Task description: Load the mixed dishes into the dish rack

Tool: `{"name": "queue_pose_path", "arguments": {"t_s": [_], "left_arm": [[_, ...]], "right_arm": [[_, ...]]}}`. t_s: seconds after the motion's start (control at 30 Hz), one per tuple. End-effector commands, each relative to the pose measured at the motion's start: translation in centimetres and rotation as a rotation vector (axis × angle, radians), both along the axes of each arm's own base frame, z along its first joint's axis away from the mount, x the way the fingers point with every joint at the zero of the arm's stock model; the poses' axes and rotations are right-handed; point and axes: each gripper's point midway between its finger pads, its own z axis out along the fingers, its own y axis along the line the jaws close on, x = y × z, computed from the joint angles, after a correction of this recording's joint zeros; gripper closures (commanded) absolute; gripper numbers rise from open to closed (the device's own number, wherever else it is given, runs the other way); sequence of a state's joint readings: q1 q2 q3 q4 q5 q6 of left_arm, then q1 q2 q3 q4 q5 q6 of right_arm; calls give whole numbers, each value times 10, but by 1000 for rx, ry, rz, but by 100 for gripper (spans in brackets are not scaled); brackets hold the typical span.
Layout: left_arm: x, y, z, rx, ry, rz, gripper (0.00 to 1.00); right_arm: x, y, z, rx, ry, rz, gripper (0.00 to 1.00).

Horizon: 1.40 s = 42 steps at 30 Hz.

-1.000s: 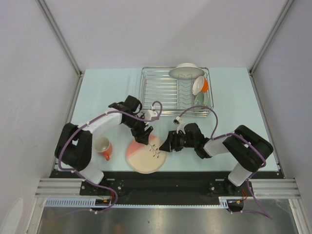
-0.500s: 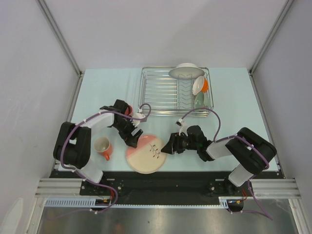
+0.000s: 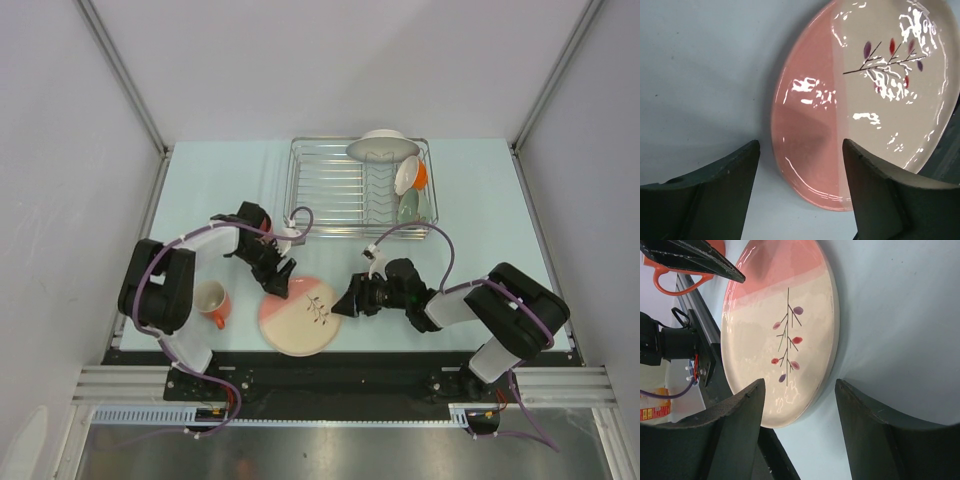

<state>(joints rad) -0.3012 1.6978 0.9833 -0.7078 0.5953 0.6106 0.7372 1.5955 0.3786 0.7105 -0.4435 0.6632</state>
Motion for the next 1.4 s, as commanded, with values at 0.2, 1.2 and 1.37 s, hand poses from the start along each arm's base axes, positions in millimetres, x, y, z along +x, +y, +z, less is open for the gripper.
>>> {"name": "queue_pose_path", "arguments": {"t_s": [0.2,1.2,1.37], "left_arm": [[-34,-6,-22,-31,151,-59,74],[0,-60,59,-120,-36,-169,100],[8,-70,60,-124,-47,-173,100]], "right_arm": [[-45,-54,-79,-285,236,-30,35],[-38,-25,-66,-140,223,123,35],[-46,-9,-63,-53,245,223,36]]}}
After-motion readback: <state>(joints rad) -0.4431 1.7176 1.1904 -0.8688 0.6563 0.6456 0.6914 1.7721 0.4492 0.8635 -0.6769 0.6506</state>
